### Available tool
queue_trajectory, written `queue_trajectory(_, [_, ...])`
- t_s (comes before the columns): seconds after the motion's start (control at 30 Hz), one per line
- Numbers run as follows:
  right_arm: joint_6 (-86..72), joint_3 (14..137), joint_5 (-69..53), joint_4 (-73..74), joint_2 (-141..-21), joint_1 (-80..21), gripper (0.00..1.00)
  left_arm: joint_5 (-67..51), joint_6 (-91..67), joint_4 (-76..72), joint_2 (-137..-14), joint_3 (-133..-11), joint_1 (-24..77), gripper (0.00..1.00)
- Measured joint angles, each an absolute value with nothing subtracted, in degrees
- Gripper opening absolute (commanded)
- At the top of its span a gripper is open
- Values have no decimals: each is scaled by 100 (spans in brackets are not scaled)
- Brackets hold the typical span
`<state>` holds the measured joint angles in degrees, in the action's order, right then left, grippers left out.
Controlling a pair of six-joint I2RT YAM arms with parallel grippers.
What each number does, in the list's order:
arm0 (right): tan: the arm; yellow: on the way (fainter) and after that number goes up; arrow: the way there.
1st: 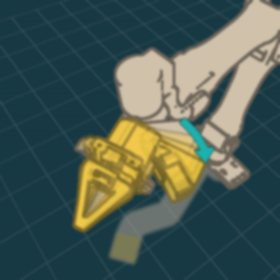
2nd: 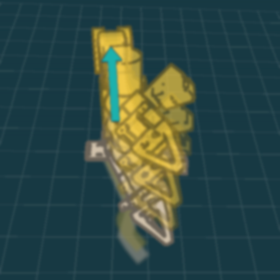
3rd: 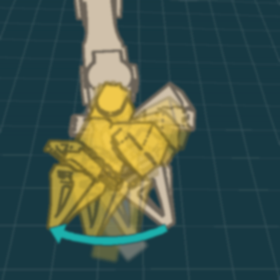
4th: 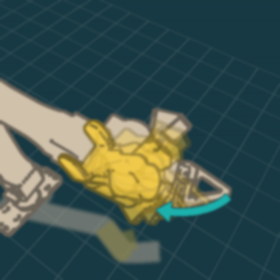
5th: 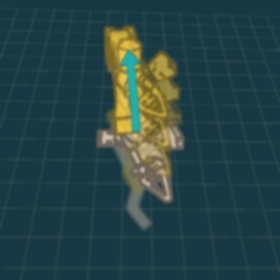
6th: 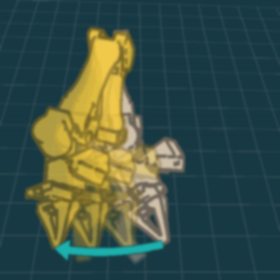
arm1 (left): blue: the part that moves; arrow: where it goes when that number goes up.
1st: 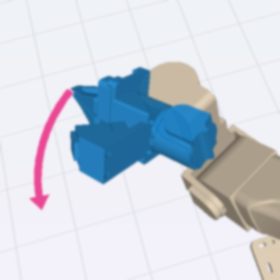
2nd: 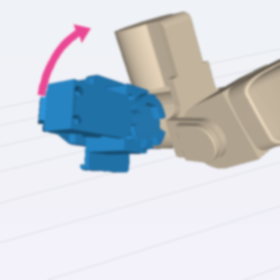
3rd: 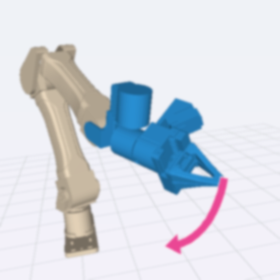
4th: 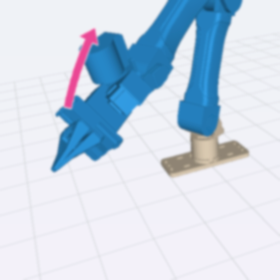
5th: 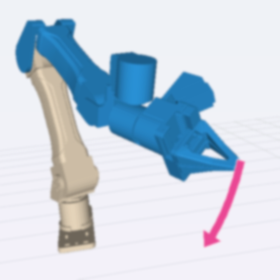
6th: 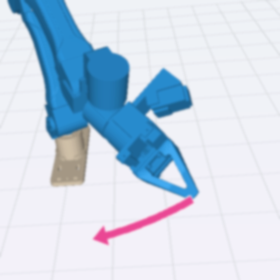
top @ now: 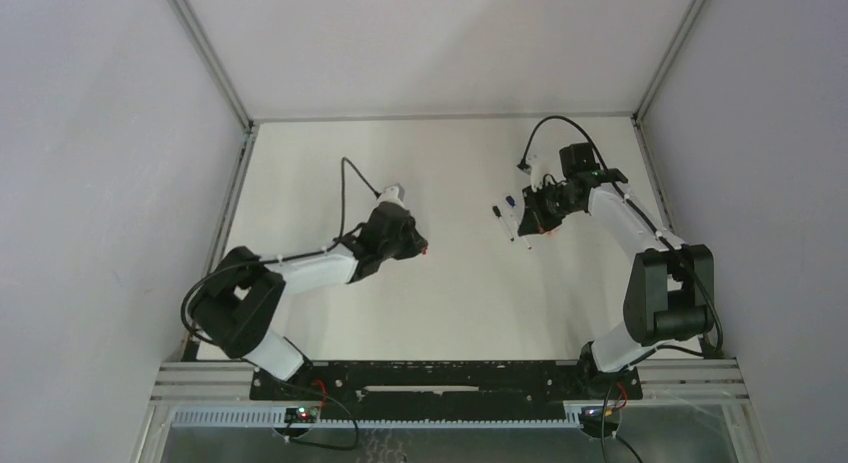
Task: Insert the pens into the pen caps
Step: Place the pen cap at the center of the board, then pick up the pen from the center of the board.
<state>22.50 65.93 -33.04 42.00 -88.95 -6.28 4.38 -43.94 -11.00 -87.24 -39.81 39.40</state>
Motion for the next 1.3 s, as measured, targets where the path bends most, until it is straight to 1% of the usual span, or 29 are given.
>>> queue_trajectory(0.13, [2248,6556,-3500,4191,-8895,-751,0,939,-4244,257,-9233,-5030,4104,2])
queue_trajectory(0.27, [2241,6528,-3658,4185,-8860,-792,0,1203,-4014,1273,-9865,-5708,4276,3])
queue_trajectory(0.33, [2231,6523,-3743,4178,-8807,-799,0,1227,-3942,1610,-10162,-5876,4322,4])
queue_trajectory(0.47, [2200,6514,-3948,4171,-8597,-799,0,1247,-3848,1949,-10261,-6099,4344,7])
queue_trajectory(0.8, [2176,6514,-4237,4152,-8475,-803,0,1310,-3723,2386,-10405,-6359,4344,35])
queue_trajectory(0.9, [2174,6514,-4298,4150,-8473,-803,0,1345,-3710,2436,-10401,-6370,4351,41])
queue_trajectory(1.03, [2171,6484,-4418,4134,-8449,-810,0,1422,-3706,2582,-10291,-6329,4355,45])
queue_trajectory(1.13, [2161,6442,-4536,4125,-8377,-840,0,1476,-3706,2543,-9922,-6114,4366,48])
queue_trajectory(1.2, [2154,6410,-4624,4115,-8311,-847,0,1483,-3701,2445,-9439,-5846,4372,50])
queue_trajectory(1.3, [2150,6368,-4812,4082,-8197,-851,0,1455,-3680,2003,-8420,-5297,4403,55])
